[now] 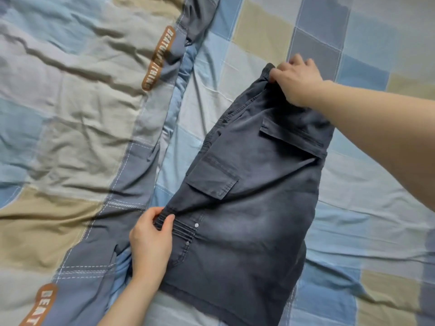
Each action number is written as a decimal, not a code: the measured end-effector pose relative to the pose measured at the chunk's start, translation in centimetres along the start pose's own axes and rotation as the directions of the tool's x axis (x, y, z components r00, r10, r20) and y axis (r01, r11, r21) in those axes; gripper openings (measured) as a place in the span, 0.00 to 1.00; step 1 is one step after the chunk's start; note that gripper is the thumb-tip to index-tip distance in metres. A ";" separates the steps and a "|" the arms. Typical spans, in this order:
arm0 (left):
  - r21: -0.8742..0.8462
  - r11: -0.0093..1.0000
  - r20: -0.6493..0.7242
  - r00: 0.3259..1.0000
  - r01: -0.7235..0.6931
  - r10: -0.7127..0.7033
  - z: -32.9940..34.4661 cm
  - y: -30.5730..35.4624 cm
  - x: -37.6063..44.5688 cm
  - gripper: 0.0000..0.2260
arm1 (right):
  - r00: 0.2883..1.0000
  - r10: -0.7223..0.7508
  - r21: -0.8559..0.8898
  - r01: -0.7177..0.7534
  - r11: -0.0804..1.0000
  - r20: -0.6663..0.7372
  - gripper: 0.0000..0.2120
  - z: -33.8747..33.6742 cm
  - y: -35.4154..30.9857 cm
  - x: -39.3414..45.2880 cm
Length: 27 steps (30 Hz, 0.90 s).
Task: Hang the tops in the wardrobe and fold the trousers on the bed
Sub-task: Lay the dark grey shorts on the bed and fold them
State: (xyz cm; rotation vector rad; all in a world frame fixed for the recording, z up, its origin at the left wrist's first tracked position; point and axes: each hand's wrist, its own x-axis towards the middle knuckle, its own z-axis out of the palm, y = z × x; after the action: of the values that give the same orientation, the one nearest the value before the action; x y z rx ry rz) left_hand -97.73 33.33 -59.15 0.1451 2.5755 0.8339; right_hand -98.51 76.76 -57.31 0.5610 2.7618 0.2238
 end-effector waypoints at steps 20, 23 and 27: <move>-0.113 0.989 0.340 0.939 0.095 -0.052 0.2 -3.1 0.6 0.09 | 0.816 0.543 0.529 -0.556 0.642 0.200 0.20 -0.8 -1.5 4.6; -0.343 0.912 0.437 0.897 0.225 -0.056 0.5 -2.0 0.4 0.11 | 0.834 0.538 0.517 -0.408 0.752 -0.125 0.20 -4.1 -2.3 6.3; -0.380 0.896 0.399 0.915 0.230 -0.065 1.0 -1.9 1.2 0.09 | 0.957 0.213 0.246 -0.162 0.956 -0.196 0.39 -6.9 -2.9 7.9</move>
State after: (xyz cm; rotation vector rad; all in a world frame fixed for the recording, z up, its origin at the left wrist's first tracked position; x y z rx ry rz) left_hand -98.32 32.64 -61.43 -0.0249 1.9697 1.1536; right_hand -108.72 76.69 -53.60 0.9138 2.9705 0.0094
